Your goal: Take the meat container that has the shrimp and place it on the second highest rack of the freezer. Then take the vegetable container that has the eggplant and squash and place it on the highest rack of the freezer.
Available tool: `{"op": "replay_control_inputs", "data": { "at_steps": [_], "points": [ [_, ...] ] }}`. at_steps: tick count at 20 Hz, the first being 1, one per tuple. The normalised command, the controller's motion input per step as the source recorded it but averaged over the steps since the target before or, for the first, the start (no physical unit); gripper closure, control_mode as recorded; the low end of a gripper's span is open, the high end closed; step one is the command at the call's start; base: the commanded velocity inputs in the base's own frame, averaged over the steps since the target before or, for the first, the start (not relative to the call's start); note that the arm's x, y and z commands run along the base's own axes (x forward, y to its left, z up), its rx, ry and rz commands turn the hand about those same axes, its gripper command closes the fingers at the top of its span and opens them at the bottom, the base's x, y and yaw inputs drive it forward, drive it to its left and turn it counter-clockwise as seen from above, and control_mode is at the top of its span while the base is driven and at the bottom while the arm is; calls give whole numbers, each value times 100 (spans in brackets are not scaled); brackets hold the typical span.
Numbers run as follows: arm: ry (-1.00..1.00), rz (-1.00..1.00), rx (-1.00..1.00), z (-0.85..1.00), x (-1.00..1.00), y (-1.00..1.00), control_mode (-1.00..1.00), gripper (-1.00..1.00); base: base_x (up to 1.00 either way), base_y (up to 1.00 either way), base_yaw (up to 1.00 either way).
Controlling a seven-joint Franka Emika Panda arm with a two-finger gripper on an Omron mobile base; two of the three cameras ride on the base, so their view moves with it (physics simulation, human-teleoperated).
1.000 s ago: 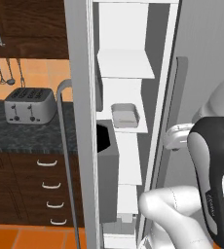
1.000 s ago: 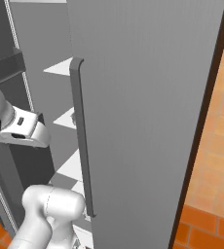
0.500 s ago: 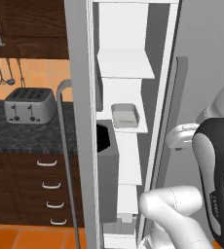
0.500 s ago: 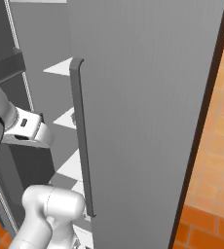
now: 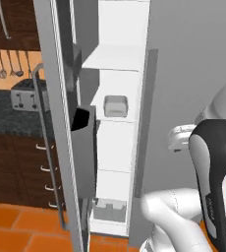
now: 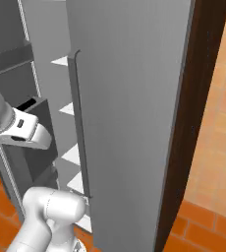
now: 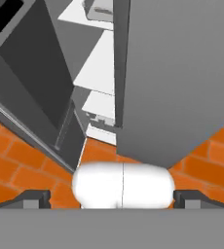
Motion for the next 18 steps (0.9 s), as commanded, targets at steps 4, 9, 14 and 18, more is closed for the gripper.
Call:
{"op": "replay_control_inputs", "data": {
  "at_steps": [4,9,14,18],
  "points": [
    [0,0,0,0,0,0,100,-100,-26,-48,76],
    [0,0,0,0,0,0,100,-100,-30,0,100],
    [0,0,0,0,0,0,100,-100,-23,16,100],
    [0,0,0,0,0,0,100,-100,-1,47,89]
  ]
}}
